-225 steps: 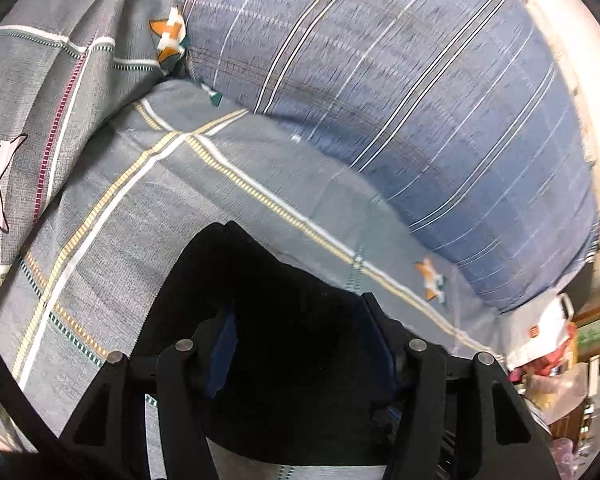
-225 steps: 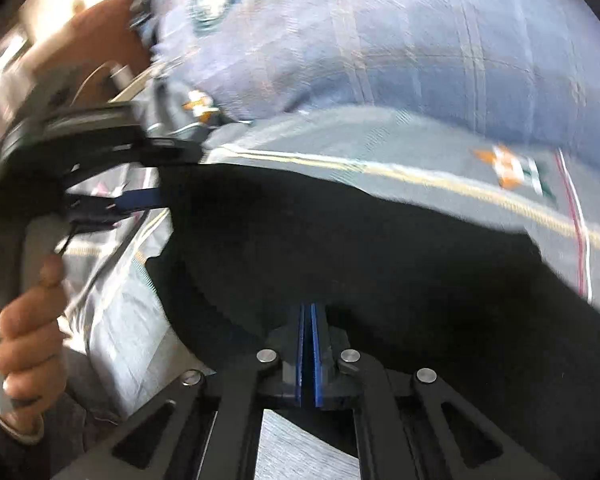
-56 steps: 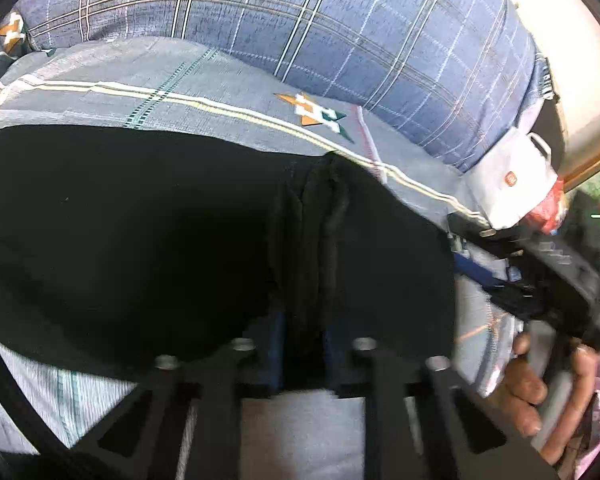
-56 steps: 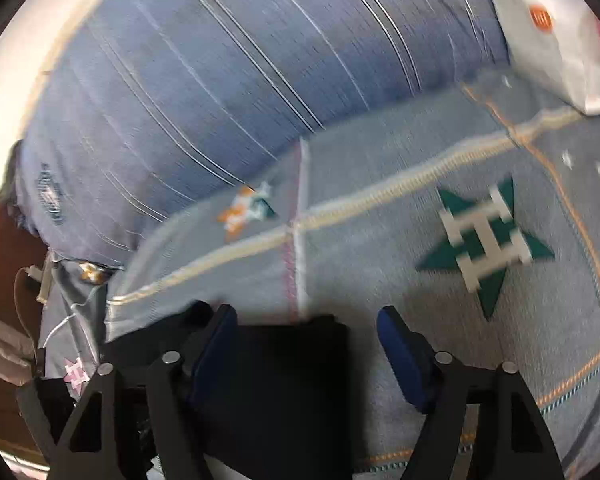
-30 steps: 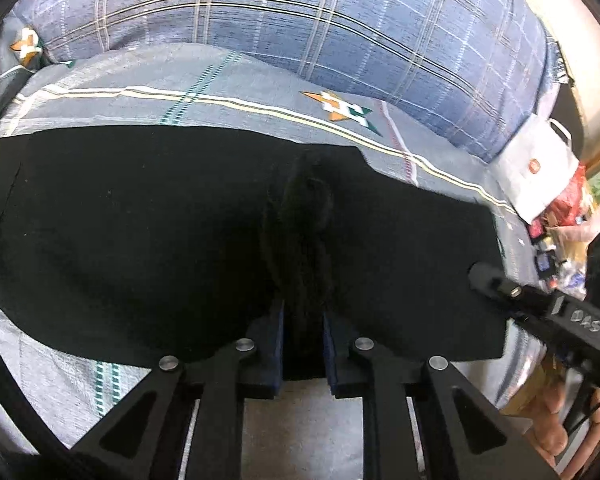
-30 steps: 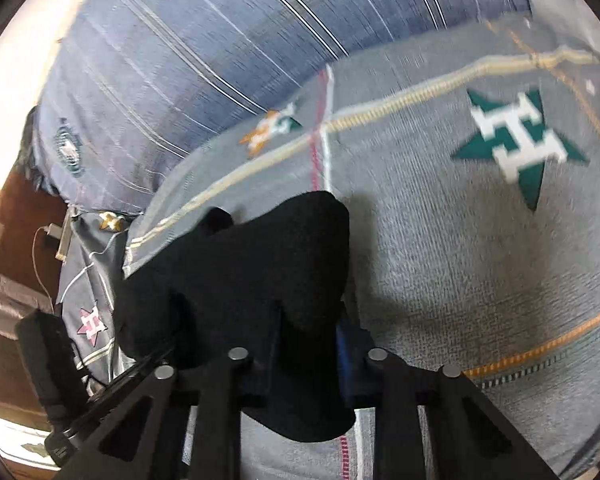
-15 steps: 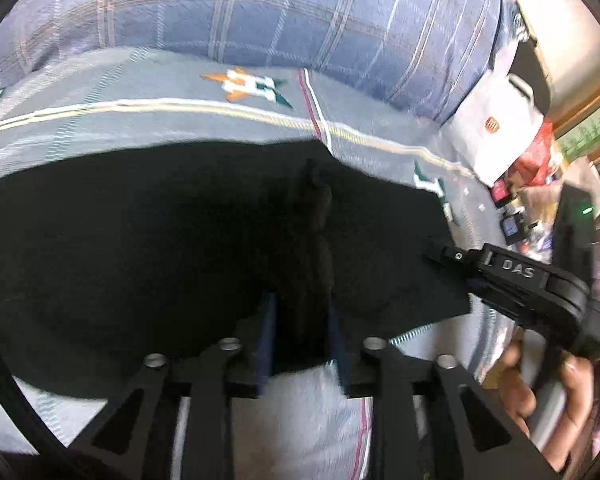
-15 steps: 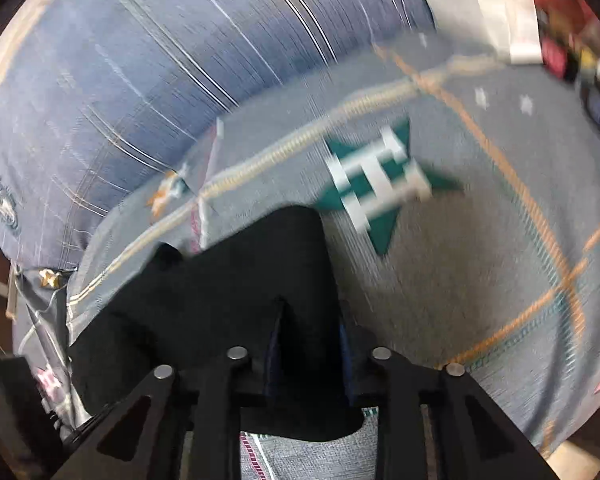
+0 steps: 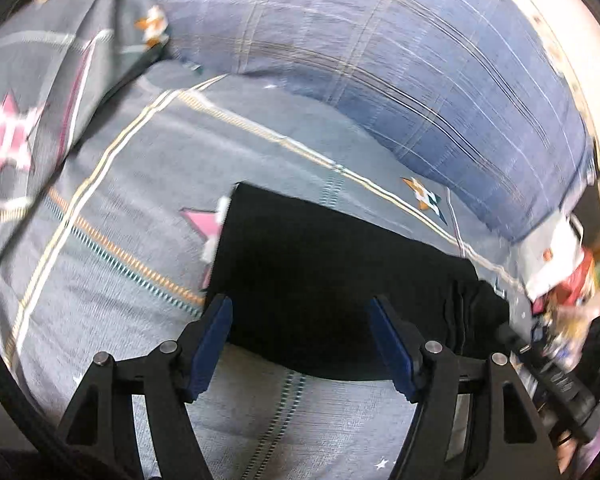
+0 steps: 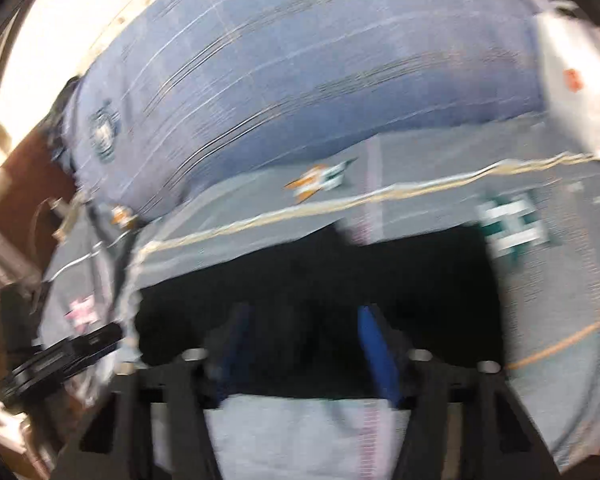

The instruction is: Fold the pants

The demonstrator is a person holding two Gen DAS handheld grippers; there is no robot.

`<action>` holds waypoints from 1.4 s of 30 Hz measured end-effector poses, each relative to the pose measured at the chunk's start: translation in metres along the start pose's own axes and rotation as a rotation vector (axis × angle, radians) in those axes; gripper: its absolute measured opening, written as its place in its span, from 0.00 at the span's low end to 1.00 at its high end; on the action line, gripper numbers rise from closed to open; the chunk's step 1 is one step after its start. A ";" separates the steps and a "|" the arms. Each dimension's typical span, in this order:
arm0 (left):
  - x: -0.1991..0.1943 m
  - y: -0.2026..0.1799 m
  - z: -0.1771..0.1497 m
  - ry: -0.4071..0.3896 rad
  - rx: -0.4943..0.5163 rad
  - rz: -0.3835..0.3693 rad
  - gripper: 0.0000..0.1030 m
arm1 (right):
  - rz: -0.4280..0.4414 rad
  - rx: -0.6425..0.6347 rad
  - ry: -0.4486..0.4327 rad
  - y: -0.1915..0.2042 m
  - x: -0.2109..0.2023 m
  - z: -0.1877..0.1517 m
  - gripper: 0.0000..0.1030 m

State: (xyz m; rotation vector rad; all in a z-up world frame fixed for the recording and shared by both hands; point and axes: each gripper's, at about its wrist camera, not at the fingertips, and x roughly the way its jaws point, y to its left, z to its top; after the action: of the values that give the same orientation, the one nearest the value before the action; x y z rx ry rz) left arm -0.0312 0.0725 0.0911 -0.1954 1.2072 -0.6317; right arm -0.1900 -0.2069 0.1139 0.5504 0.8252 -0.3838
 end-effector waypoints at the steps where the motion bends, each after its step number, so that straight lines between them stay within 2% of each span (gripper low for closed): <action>1: 0.000 0.003 0.002 0.000 -0.013 -0.005 0.69 | 0.007 -0.001 0.033 0.005 0.011 0.000 0.22; 5: 0.003 0.016 0.007 -0.005 -0.069 0.030 0.69 | -0.020 -0.020 0.067 0.010 0.044 0.000 0.22; 8: 0.020 0.038 0.010 0.072 -0.156 0.059 0.69 | -0.008 0.014 0.173 0.010 0.073 -0.012 0.22; 10: 0.025 0.041 0.007 0.107 -0.168 0.039 0.68 | -0.046 -0.053 0.135 0.022 0.072 -0.010 0.22; 11: 0.024 0.040 0.005 0.115 -0.166 0.031 0.68 | -0.035 -0.074 0.116 0.028 0.068 -0.009 0.22; 14: 0.027 0.030 0.002 0.136 -0.121 0.016 0.67 | 0.097 -0.067 0.057 0.037 0.052 -0.006 0.23; 16: 0.034 0.031 0.000 0.155 -0.119 0.064 0.67 | 0.181 -0.057 0.043 0.042 0.048 -0.007 0.23; 18: 0.044 0.035 -0.004 0.185 -0.145 0.074 0.67 | 0.206 -0.050 0.048 0.049 0.052 -0.009 0.28; 19: 0.043 0.035 -0.004 0.176 -0.149 0.071 0.67 | 0.222 -0.039 0.060 0.049 0.057 -0.012 0.40; 20: 0.040 0.033 -0.004 0.165 -0.144 0.073 0.62 | 0.232 -0.026 0.073 0.049 0.062 -0.014 0.53; 21: 0.038 0.030 -0.005 0.155 -0.130 0.065 0.52 | 0.246 -0.010 0.084 0.047 0.066 -0.015 0.72; 23: 0.036 0.025 -0.006 0.140 -0.117 0.071 0.40 | 0.266 0.003 0.115 0.050 0.075 -0.020 0.73; 25: 0.027 0.021 -0.006 0.095 -0.116 0.029 0.27 | 0.262 0.003 0.159 0.053 0.084 -0.024 0.73; 28: 0.023 0.016 -0.005 0.073 -0.088 0.032 0.29 | 0.230 -0.019 0.191 0.056 0.092 -0.030 0.73; 29: 0.025 0.017 -0.006 0.078 -0.094 0.036 0.36 | 0.222 -0.031 0.190 0.058 0.093 -0.030 0.73; 31: 0.031 0.022 -0.008 0.094 -0.118 0.040 0.42 | 0.203 -0.044 0.194 0.062 0.094 -0.031 0.73; 33: 0.037 0.029 -0.004 0.099 -0.134 0.041 0.41 | 0.192 -0.053 0.200 0.064 0.096 -0.032 0.73; 36: 0.028 0.022 -0.005 0.033 -0.102 0.032 0.20 | 0.198 -0.036 0.204 0.062 0.093 -0.029 0.73; 38: 0.019 0.010 -0.006 -0.016 -0.052 0.038 0.17 | 0.227 0.004 0.206 0.052 0.084 -0.023 0.73; 40: -0.003 -0.018 -0.011 -0.107 0.047 0.073 0.16 | 0.287 0.074 0.201 0.039 0.074 -0.015 0.73; 42: -0.021 -0.044 -0.015 -0.181 0.124 0.075 0.16 | 0.318 0.108 0.196 0.028 0.060 -0.002 0.73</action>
State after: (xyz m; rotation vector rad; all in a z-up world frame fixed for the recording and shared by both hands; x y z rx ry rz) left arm -0.0642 0.0509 0.1227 -0.1002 0.9939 -0.6075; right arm -0.1395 -0.1898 0.0750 0.8164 0.8908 -0.0834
